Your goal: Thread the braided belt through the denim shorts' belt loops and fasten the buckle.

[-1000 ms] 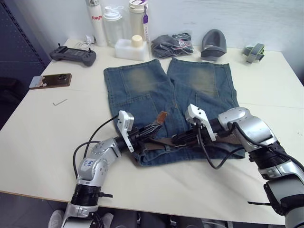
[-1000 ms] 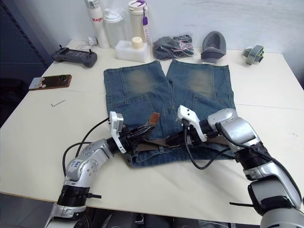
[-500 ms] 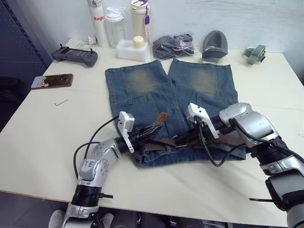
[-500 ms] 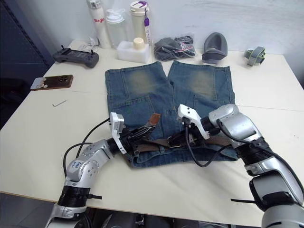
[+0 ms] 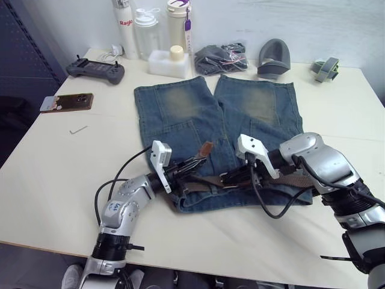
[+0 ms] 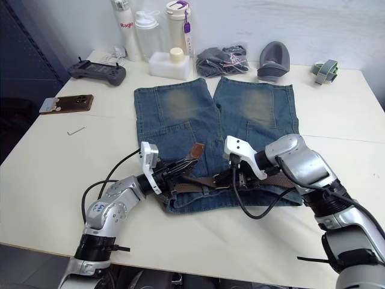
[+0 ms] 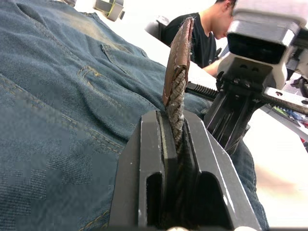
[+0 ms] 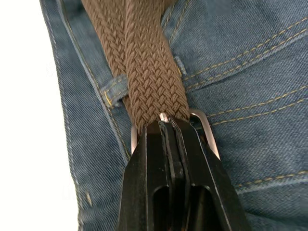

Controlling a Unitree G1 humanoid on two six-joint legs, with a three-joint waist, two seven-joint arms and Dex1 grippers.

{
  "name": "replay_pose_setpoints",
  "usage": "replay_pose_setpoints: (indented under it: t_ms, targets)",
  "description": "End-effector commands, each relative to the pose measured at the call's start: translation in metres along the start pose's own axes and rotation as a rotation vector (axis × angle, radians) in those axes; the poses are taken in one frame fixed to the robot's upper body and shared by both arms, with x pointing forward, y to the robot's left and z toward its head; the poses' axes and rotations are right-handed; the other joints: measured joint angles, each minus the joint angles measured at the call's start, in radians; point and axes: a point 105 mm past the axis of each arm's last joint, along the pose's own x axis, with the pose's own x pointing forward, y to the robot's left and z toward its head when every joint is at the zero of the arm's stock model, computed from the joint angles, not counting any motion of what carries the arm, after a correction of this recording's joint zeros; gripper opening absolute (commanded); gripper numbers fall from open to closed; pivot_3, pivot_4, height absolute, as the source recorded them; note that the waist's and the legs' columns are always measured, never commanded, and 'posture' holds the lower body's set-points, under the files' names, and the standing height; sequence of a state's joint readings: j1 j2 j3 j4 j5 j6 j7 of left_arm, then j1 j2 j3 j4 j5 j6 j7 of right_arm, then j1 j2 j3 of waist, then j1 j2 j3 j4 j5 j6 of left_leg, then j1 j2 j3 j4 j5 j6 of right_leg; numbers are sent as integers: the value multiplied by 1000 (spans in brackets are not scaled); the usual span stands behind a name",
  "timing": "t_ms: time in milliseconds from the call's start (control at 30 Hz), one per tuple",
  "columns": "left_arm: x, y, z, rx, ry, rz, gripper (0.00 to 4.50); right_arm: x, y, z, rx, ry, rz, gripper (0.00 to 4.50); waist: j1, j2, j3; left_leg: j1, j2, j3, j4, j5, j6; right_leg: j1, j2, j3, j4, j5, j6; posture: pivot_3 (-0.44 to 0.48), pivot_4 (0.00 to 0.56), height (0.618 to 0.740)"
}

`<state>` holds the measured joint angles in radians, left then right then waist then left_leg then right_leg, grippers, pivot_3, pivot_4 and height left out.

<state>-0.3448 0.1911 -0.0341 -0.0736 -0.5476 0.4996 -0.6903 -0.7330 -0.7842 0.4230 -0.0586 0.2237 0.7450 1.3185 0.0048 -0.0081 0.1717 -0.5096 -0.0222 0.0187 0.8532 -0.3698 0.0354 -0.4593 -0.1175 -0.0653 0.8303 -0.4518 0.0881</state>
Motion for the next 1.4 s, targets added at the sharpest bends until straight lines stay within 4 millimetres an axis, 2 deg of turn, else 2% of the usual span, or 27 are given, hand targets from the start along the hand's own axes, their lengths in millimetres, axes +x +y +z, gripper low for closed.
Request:
replay_pose_setpoints:
  t_ms: [33, 167, 367, 467, 567, 700, 833, 967, 1000, 1033, 1100, 1167, 1233, 1300, 1400]
  targets:
    - [8, -8, 22, 40, -59, -52, 0, 18, 10, -60, 116, 232, -9, 50, 0, 0, 0, 3, 0, -1, -2, 0, 0, 4, 0, -1, -2, 0, 0, 0, 150, 656]
    - [15, -8, 33, 60, -73, -84, 0, 19, 15, -70, 117, 273, -17, 50, 4, -1, -1, 10, -1, -6, -12, 0, -1, 15, 0, -7, -17, 5, 1, 0, 150, 656]
    - [33, -9, 46, 72, -88, -156, 0, 28, 23, -67, 107, 239, -8, 50, 13, -3, -2, 26, -2, -8, -32, 6, -2, 32, 1, -11, -38, 11, 2, 0, 150, 656]
    - [53, -13, 52, 72, -93, -222, 0, 37, 30, -66, 79, 229, -2, 50, 16, -3, -3, 31, -2, -8, -34, 6, -3, 37, 1, -12, -40, 11, 2, 0, 150, 656]
    - [81, -21, 62, 105, -95, -325, 0, 47, 39, -75, 12, 259, -9, 50, 16, -5, -4, 38, -1, -11, -37, 6, -3, 47, 1, -15, -46, 12, 2, 0, 150, 656]
    - [110, -28, 80, 146, -96, -421, 0, 54, 47, -85, -84, 295, -24, 50, 15, -9, -6, 51, -2, -10, -63, 14, -8, 58, 3, -16, -71, 26, 3, 0, 150, 656]
    - [148, -55, 106, 252, -104, -540, 0, 56, 58, -100, -190, 390, 0, 50, 17, -11, -5, 57, -2, -11, -73, 22, -13, 66, 3, -20, -84, 33, 5, 0, 150, 656]
    - [169, -83, 118, 289, -111, -645, 0, 63, 64, -101, -231, 402, 12, 50, 20, -11, -5, 57, -3, -11, -87, 31, -11, 68, 3, -21, -103, 45, 8, 0, 150, 656]
    - [177, -96, 120, 291, -108, -685, 0, 65, 65, -100, -242, 401, 12, 50, 20, -12, -5, 56, -3, -11, -87, 31, -10, 69, 3, -21, -105, 46, 9, 0, 150, 656]
    - [181, -104, 120, 291, -105, -711, 0, 66, 66, -100, -258, 404, 10, 50, 21, -12, -5, 56, -3, -11, -87, 32, -9, 69, 3, -21, -106, 47, 10, 0, 150, 656]
    - [187, -128, 107, 282, -49, -827, 0, 68, 69, -99, -275, 395, 17, 50, 21, -12, -5, 55, -4, -11, -88, 33, -9, 69, 3, -21, -108, 49, 11, 0, 150, 656]
    - [184, -135, 83, 263, 39, -912, 0, 68, 71, -95, -274, 374, 17, 50, 21, -12, -6, 56, -4, -11, -89, 33, -10, 70, 3, -21, -110, 51, 12, 0, 150, 656]
    - [181, -129, 63, 281, 117, -913, 0, 66, 71, -90, -276, 351, 4, 50, 21, -12, -6, 62, -4, -11, -95, 34, -11, 76, 3, -22, -116, 53, 12, 0, 150, 656]
    - [180, -120, 57, 278, 131, -873, 0, 61, 70, -82, -243, 313, -23, 50, 21, -11, -7, 72, -4, -11, -104, 34, -12, 88, 3, -23, -128, 54, 13, 0, 150, 656]
    - [175, -95, 48, 300, 145, -766, 0, 43, 57, -64, -167, 230, -131, 50, 24, -11, -7, 71, -4, -13, -107, 35, -11, 89, 3, -25, -133, 56, 14, 0, 150, 656]
